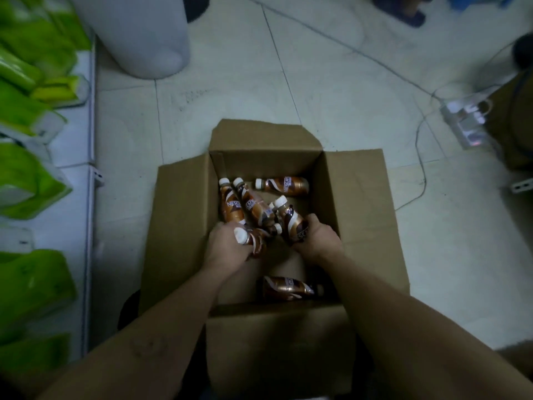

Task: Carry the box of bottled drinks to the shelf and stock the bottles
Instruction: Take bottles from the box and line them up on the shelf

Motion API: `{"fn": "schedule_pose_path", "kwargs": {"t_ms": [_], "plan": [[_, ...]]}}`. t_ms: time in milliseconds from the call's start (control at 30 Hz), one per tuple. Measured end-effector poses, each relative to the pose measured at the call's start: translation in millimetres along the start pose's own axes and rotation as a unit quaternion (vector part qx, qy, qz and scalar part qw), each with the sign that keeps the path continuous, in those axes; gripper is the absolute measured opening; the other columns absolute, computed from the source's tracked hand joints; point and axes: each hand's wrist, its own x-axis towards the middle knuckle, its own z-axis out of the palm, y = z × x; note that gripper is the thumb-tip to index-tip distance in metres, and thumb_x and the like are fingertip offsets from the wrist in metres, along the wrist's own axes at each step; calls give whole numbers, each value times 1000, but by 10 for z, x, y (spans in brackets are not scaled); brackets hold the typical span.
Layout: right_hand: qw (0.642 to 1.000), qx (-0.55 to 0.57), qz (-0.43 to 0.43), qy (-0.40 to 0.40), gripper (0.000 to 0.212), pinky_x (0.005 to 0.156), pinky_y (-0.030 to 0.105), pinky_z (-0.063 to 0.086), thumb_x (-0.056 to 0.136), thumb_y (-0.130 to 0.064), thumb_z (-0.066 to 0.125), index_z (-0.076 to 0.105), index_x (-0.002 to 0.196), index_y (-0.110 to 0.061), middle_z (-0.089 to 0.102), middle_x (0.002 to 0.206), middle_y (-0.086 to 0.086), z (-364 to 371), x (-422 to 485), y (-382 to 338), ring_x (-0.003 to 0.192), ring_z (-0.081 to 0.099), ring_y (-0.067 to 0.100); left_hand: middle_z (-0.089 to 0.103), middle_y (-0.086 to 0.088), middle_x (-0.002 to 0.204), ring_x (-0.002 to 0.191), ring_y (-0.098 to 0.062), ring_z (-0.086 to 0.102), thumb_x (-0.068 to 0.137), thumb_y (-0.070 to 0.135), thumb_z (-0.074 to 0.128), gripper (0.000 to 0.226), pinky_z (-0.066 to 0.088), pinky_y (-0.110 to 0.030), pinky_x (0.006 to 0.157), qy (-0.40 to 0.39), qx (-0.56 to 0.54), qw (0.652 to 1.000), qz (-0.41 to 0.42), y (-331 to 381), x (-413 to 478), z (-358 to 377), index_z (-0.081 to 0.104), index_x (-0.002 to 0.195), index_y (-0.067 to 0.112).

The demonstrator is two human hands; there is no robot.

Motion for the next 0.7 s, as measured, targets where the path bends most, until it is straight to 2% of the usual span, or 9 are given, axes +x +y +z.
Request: {"fn": "schedule_pose_path", "kwargs": {"t_ms": [67, 133, 233, 367, 467, 533, 633, 700], "plan": [[998, 55, -29, 15, 61, 84, 43, 54, 71, -39, 76, 44, 120, -25, 64, 109, 4, -242, -172, -166, 99, 62, 26, 64, 0, 93, 90, -19, 61, 62, 15, 85, 37, 48, -26, 72, 25, -55, 998, 15, 191, -71, -323, 66, 94, 19], [991, 106, -69, 34, 67, 86, 45, 54, 69, -41, 76, 43, 125, -28, 64, 111, 2, -474, -381, -353, 100, 62, 25, 65, 4, 86, 85, -17, 63, 61, 8, 85, 37, 45, -21, 65, 53, -120, 991, 38, 417, -187, -667, 64, 88, 24], [975, 164, -132, 72, 62, 80, 39, 56, 66, -38, 79, 47, 118, -30, 65, 104, -5, -818, -744, -656, 89, 63, 15, 68, -3, 91, 84, -18, 64, 59, 1, 85, 40, 46, -20, 66, 106, -200, 971, 77, 750, -428, -1177, 67, 92, 16], [947, 207, -204, 134, 58, 70, 29, 53, 60, -31, 83, 51, 108, -31, 62, 86, -16, -1312, -1282, -1075, 79, 63, 10, 70, 0, 89, 83, -17, 65, 60, 8, 85, 38, 53, -30, 75, 153, -257, 944, 141, 1096, -855, -1823, 67, 92, 18], [925, 215, -257, 177, 57, 68, 27, 51, 62, -33, 84, 45, 104, -37, 61, 87, -11, -1638, -1736, -1362, 79, 63, 13, 69, 4, 90, 85, -16, 66, 64, 14, 85, 38, 54, -33, 77, 180, -299, 918, 190, 1249, -1213, -2258, 65, 95, 22], [910, 229, -286, 192, 58, 66, 24, 51, 66, -31, 84, 45, 110, -36, 59, 91, -11, -1809, -2042, -1534, 82, 62, 12, 70, 4, 92, 88, -16, 66, 66, 17, 84, 36, 55, -36, 79, 197, -334, 896, 215, 1328, -1446, -2514, 66, 98, 22], [892, 249, -321, 195, 59, 72, 33, 58, 69, -29, 83, 45, 115, -32, 58, 93, -12, -2021, -2453, -1794, 89, 62, 14, 70, 5, 92, 88, -15, 66, 70, 19, 81, 33, 56, -39, 79, 223, -368, 868, 247, 1429, -1759, -2878, 65, 98, 27], [880, 262, -346, 191, 58, 68, 29, 56, 69, -29, 83, 46, 113, -32, 57, 90, -15, -2132, -2654, -1967, 87, 61, 11, 71, 5, 94, 89, -14, 67, 72, 21, 80, 33, 56, -39, 80, 247, -378, 854, 258, 1476, -1902, -3112, 66, 102, 25]]}}
